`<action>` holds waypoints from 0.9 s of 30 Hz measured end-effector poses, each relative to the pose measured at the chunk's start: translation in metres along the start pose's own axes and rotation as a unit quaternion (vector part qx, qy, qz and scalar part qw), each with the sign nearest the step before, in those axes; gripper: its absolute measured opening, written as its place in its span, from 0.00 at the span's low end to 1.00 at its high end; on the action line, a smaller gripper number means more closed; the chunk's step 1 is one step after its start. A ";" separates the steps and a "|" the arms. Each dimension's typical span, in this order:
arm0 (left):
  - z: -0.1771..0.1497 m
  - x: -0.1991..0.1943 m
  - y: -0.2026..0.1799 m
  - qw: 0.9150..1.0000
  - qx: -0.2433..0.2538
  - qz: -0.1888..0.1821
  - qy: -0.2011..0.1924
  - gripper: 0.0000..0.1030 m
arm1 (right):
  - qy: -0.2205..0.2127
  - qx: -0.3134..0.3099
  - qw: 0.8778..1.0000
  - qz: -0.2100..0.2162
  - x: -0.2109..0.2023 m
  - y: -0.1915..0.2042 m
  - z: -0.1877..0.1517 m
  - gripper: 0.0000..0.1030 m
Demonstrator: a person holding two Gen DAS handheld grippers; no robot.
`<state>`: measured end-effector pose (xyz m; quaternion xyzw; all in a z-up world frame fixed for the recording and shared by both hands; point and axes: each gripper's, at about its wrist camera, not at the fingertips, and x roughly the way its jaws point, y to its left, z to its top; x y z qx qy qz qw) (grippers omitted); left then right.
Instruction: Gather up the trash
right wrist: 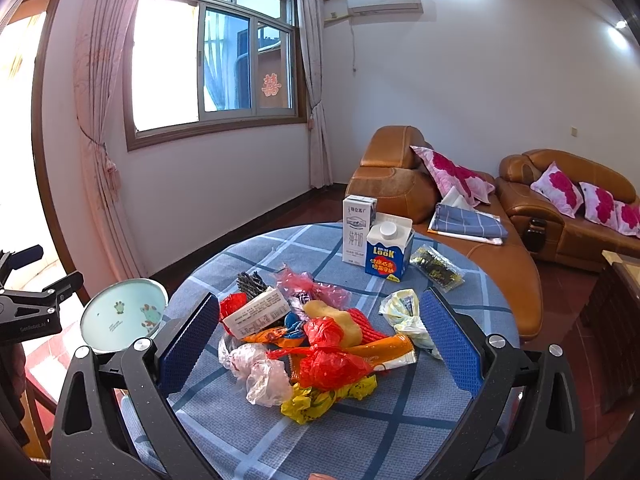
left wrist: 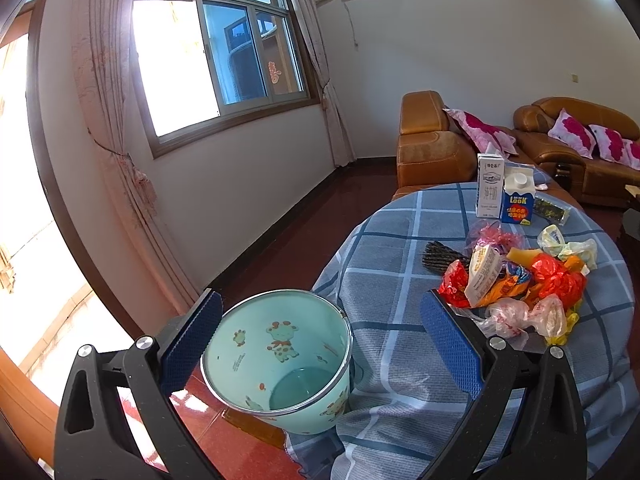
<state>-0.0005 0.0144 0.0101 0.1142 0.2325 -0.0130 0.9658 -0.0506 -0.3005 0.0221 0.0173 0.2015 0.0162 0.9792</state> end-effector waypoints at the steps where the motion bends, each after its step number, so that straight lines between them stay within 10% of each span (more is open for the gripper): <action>1: 0.000 0.000 0.000 1.000 0.000 0.000 0.000 0.94 | 0.000 0.000 1.000 0.000 0.000 0.000 0.000 0.96; 27: -0.001 0.001 0.005 1.000 0.000 0.001 0.003 0.94 | 0.000 -0.001 1.000 -0.001 0.001 -0.001 -0.001 0.96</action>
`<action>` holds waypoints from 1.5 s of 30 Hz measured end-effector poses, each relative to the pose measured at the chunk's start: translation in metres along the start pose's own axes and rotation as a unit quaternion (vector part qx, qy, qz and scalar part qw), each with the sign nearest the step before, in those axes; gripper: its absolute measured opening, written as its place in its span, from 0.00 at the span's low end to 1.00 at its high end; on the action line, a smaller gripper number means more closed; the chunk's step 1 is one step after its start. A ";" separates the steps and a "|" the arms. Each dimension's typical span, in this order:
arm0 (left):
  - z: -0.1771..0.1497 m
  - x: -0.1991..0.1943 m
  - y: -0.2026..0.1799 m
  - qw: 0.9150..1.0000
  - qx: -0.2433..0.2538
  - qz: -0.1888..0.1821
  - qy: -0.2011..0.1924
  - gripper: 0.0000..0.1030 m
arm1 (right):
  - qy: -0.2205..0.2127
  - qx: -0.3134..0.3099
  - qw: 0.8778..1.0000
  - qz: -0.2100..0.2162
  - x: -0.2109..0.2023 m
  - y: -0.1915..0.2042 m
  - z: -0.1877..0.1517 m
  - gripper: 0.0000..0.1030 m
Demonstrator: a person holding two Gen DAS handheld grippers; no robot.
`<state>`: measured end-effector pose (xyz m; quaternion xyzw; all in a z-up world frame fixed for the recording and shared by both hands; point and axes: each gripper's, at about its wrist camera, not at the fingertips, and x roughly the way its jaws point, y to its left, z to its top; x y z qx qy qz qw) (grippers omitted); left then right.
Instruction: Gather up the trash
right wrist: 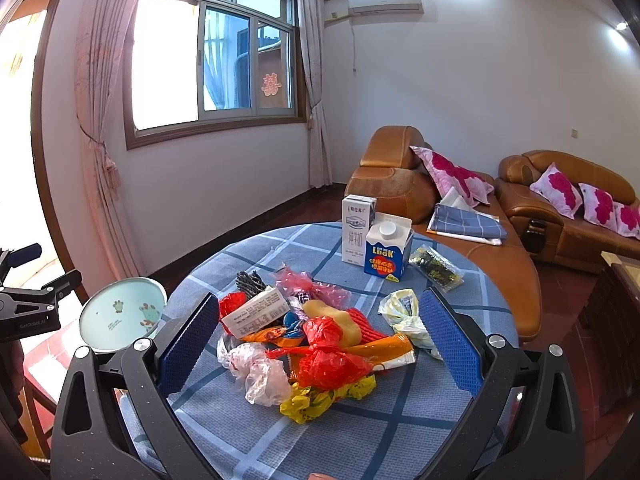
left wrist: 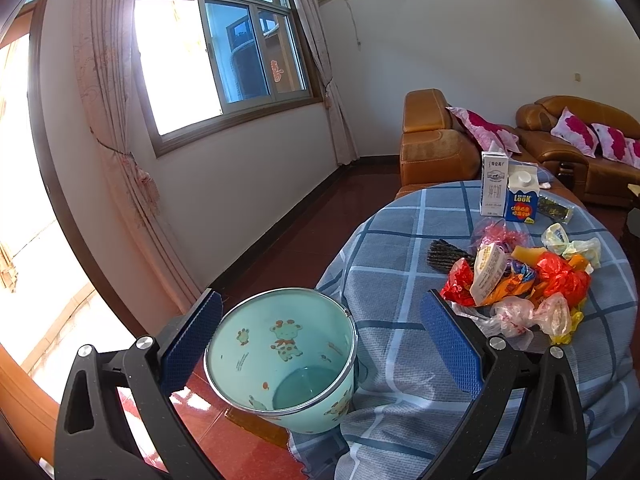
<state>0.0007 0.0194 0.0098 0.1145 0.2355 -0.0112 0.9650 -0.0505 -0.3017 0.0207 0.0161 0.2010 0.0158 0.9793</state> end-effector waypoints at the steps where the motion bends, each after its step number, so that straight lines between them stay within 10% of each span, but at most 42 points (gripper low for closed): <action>1: 0.001 0.000 -0.002 1.000 0.000 0.000 -0.001 0.94 | 0.000 0.000 1.000 0.000 0.000 0.000 0.000 0.96; 25: -0.013 0.030 -0.014 0.999 0.012 0.000 0.036 0.94 | 0.028 0.014 0.999 -0.031 0.029 -0.026 -0.017 0.95; 45: -0.010 0.101 -0.115 0.994 0.047 -0.073 0.068 0.94 | 0.081 0.069 0.985 -0.133 0.070 -0.119 -0.071 0.95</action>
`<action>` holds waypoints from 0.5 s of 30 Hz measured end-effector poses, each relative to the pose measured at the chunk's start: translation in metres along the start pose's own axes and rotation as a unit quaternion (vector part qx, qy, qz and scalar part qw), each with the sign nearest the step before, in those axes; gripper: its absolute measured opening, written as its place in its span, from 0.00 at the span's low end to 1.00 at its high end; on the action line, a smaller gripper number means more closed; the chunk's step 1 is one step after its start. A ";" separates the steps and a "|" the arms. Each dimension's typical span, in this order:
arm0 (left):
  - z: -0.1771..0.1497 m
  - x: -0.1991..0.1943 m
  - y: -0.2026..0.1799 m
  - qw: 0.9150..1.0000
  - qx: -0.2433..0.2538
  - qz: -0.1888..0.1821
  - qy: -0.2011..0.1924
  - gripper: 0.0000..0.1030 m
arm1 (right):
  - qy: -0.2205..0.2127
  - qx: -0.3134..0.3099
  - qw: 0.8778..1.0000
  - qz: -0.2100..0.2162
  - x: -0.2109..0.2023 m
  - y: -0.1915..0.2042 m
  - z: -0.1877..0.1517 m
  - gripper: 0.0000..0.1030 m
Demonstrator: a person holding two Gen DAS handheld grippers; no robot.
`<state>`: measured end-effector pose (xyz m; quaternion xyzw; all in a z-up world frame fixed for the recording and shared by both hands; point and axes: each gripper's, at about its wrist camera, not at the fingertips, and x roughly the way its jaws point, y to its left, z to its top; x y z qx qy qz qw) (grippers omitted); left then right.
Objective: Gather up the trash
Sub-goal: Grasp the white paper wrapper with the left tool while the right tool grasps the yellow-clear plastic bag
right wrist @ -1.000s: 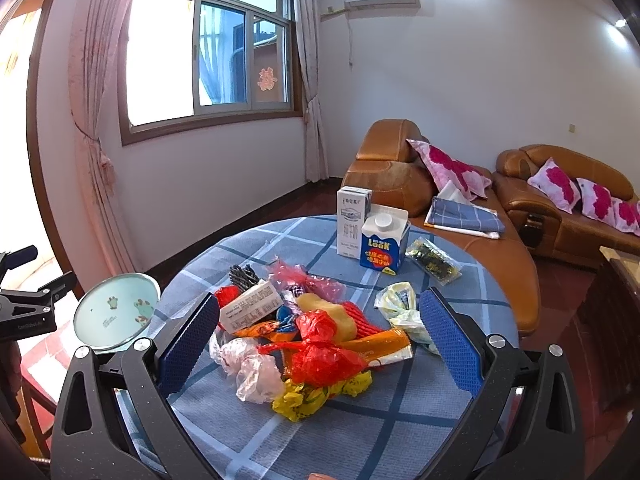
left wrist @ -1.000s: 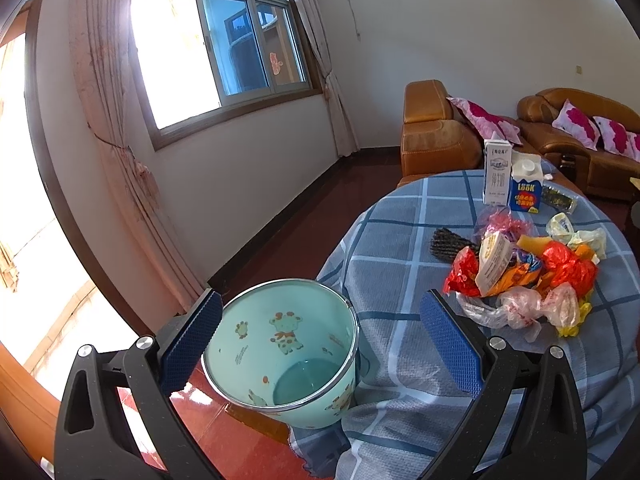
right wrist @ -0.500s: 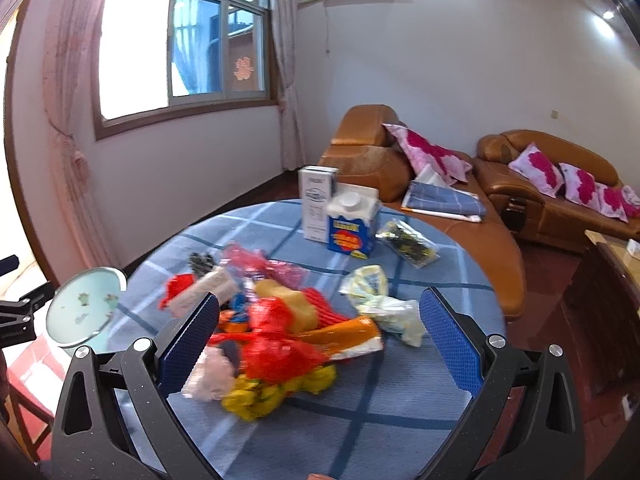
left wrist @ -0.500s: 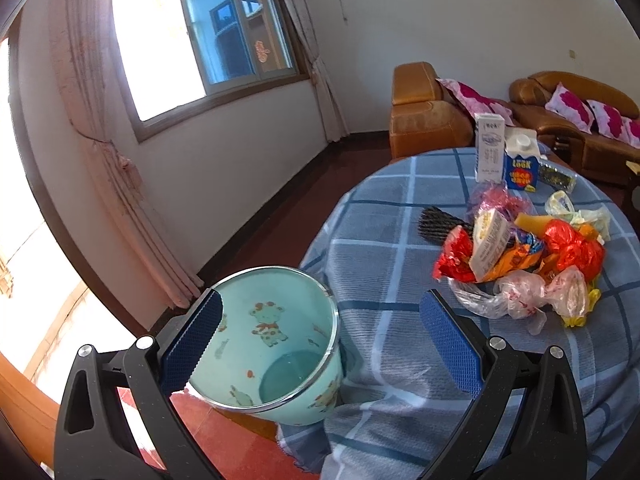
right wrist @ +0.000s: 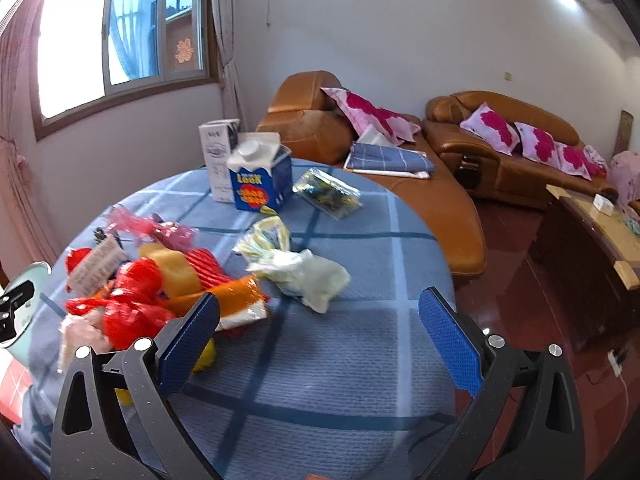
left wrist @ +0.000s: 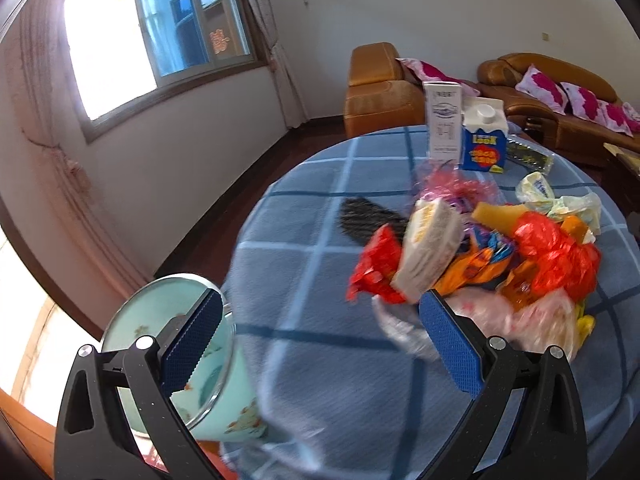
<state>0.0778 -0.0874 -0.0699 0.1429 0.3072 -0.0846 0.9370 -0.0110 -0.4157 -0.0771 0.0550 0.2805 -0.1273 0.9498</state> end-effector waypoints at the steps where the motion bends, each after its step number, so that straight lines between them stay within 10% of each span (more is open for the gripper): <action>1: 0.002 0.003 -0.004 1.000 0.002 -0.002 0.000 0.93 | -0.001 0.003 1.000 -0.003 0.002 -0.003 -0.002 0.95; 11: 0.012 0.045 -0.036 0.998 0.015 -0.053 0.033 0.68 | -0.002 0.001 1.000 -0.016 0.014 -0.009 -0.009 0.95; 15: 0.013 0.054 -0.041 0.996 0.018 -0.077 0.047 0.33 | 0.004 -0.001 1.000 -0.010 0.019 -0.009 -0.012 0.95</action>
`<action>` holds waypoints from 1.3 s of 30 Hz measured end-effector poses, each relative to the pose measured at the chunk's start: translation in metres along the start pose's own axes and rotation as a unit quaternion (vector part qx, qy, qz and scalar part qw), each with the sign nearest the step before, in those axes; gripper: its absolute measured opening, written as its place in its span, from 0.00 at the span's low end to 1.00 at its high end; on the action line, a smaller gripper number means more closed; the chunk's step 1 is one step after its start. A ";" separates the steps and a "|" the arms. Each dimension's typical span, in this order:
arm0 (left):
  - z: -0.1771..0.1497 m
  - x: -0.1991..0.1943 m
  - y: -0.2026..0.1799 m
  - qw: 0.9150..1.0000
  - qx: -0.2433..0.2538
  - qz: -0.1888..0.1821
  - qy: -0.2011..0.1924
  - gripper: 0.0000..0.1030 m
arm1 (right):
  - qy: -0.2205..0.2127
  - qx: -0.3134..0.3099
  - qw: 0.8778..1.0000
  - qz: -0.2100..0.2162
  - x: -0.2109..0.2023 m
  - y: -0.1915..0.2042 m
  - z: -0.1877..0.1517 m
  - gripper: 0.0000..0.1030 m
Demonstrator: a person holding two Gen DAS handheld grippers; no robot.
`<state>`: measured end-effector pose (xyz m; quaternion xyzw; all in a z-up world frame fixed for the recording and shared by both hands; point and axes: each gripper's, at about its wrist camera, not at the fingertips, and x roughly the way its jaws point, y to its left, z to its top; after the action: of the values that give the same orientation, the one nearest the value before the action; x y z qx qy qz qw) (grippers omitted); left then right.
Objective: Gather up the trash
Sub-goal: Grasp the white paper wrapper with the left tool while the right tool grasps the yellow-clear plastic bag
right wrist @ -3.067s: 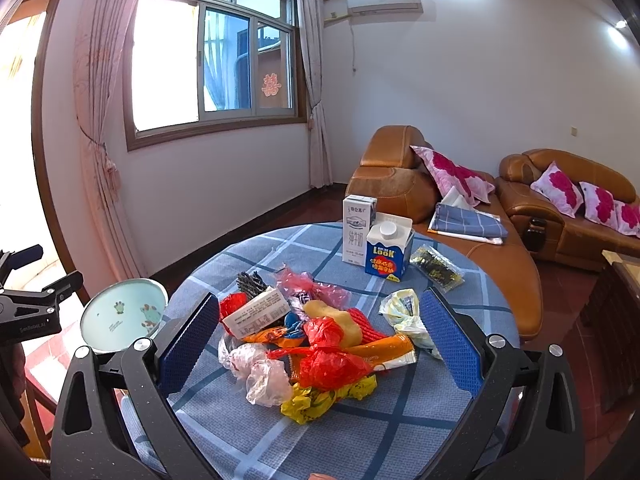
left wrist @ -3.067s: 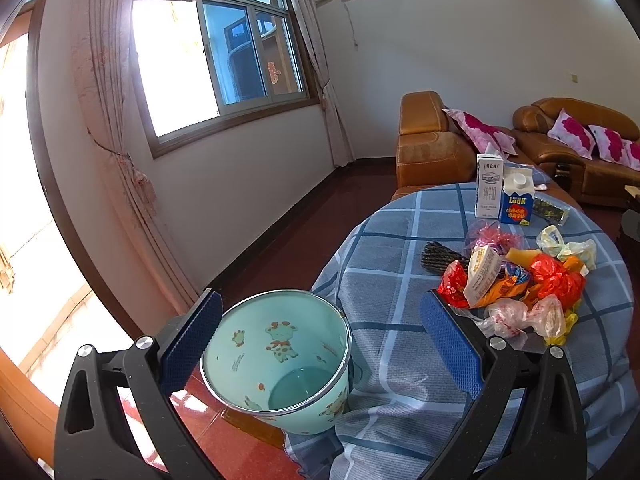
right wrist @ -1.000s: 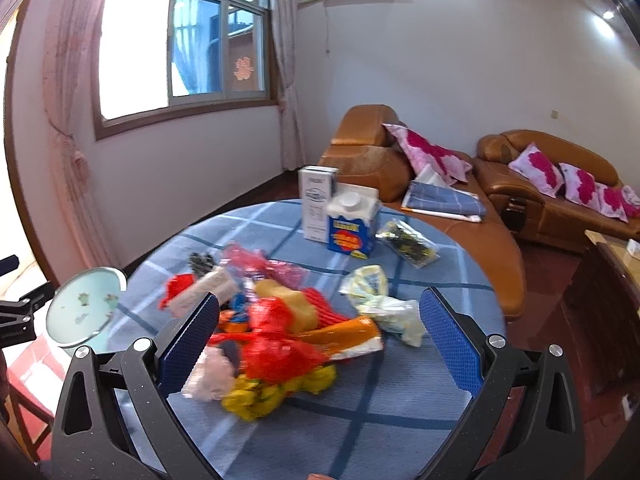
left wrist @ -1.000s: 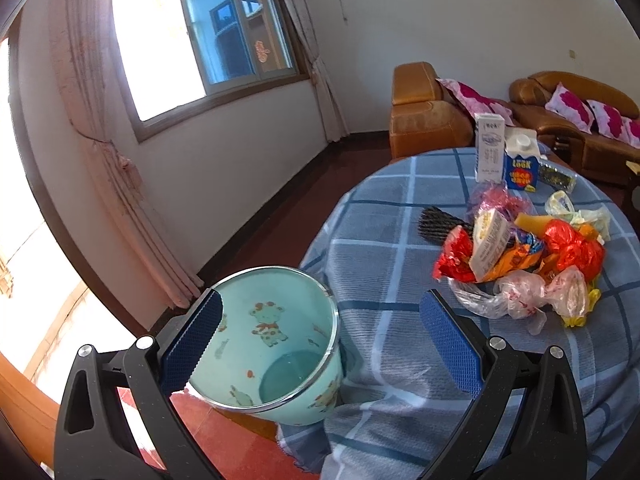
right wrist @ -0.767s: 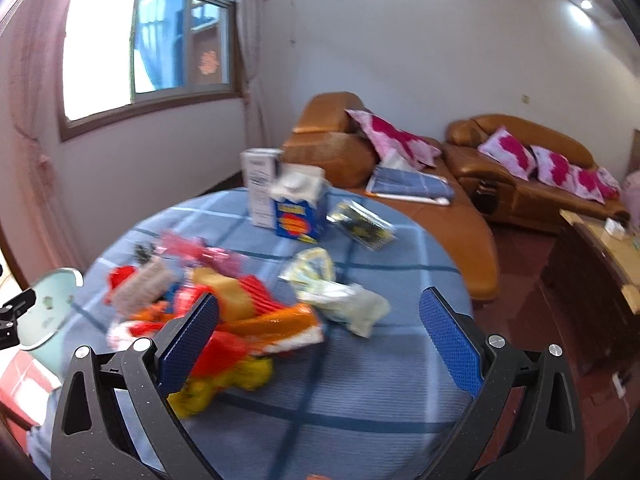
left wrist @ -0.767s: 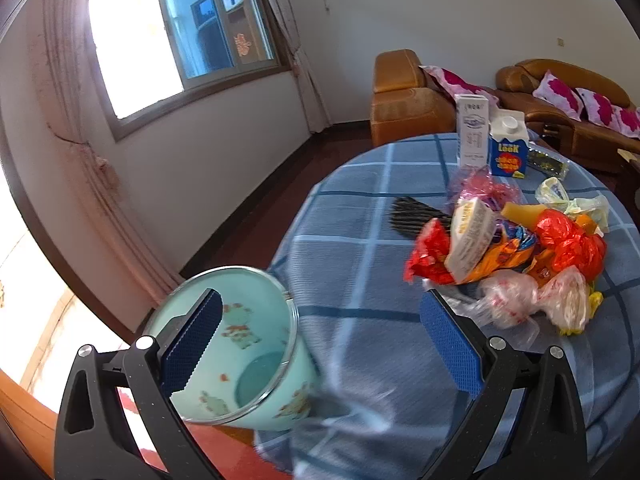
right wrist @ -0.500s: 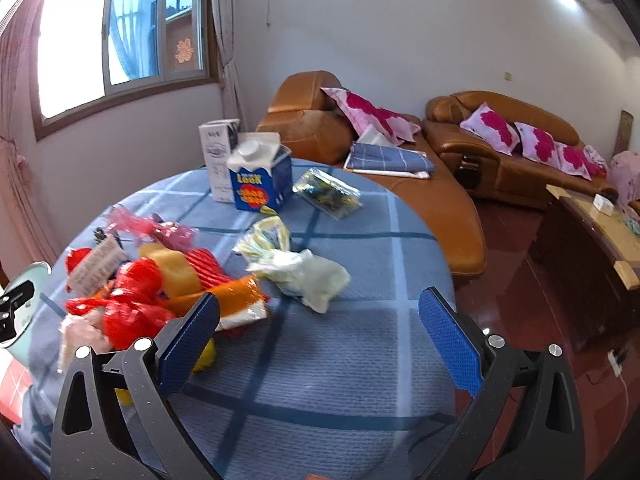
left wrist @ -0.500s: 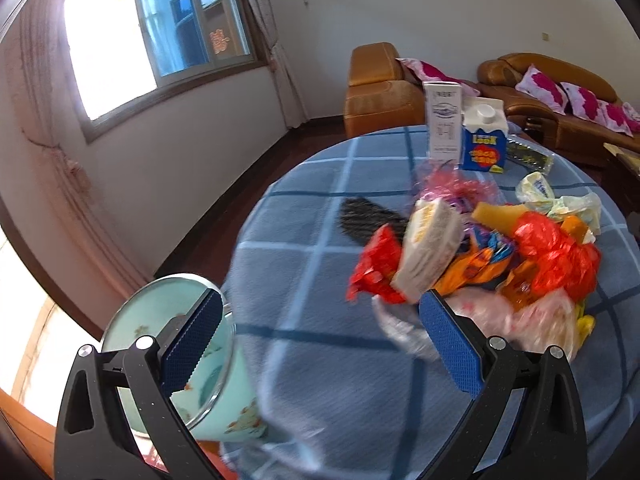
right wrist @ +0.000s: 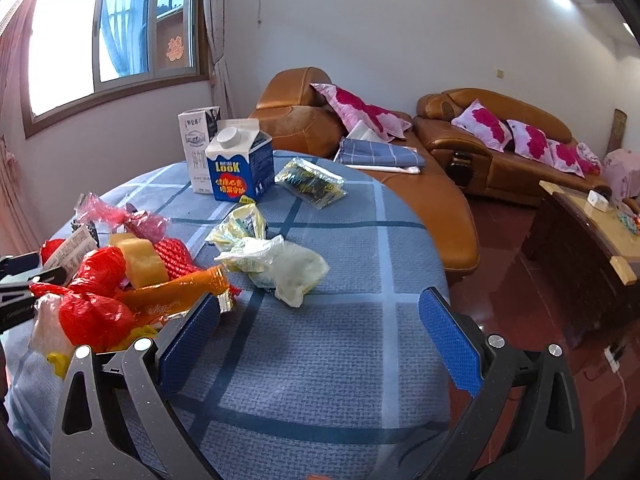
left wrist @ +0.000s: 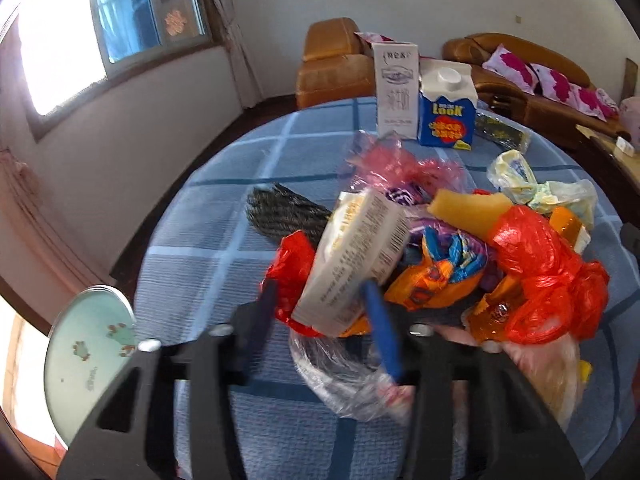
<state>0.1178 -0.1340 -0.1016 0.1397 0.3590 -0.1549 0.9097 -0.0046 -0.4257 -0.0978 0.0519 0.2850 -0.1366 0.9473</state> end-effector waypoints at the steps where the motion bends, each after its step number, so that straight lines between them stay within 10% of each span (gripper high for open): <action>1: 0.000 0.000 -0.001 1.000 0.004 -0.002 -0.001 0.28 | 0.002 0.001 1.000 0.001 0.001 0.000 -0.001 0.95; 6: 0.003 -0.007 -0.003 0.999 0.014 -0.033 -0.009 0.05 | 0.004 0.008 1.000 0.001 0.002 -0.004 -0.002 0.95; 27: -0.001 -0.088 0.046 0.997 0.008 0.005 -0.070 0.03 | 0.000 0.066 0.998 0.009 0.018 -0.013 0.033 0.94; 36: -0.012 -0.080 0.058 0.998 -0.002 0.008 -0.056 0.03 | 0.092 0.099 0.990 0.043 0.068 -0.012 0.028 0.67; 39: -0.012 -0.078 0.061 0.998 -0.004 0.008 -0.055 0.03 | 0.121 0.107 0.985 0.060 0.079 -0.016 0.023 0.41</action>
<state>0.0795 -0.0602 -0.0465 0.1299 0.3077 -0.1533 0.9300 0.0661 -0.4628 -0.1231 0.1865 0.3771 -0.1019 0.9015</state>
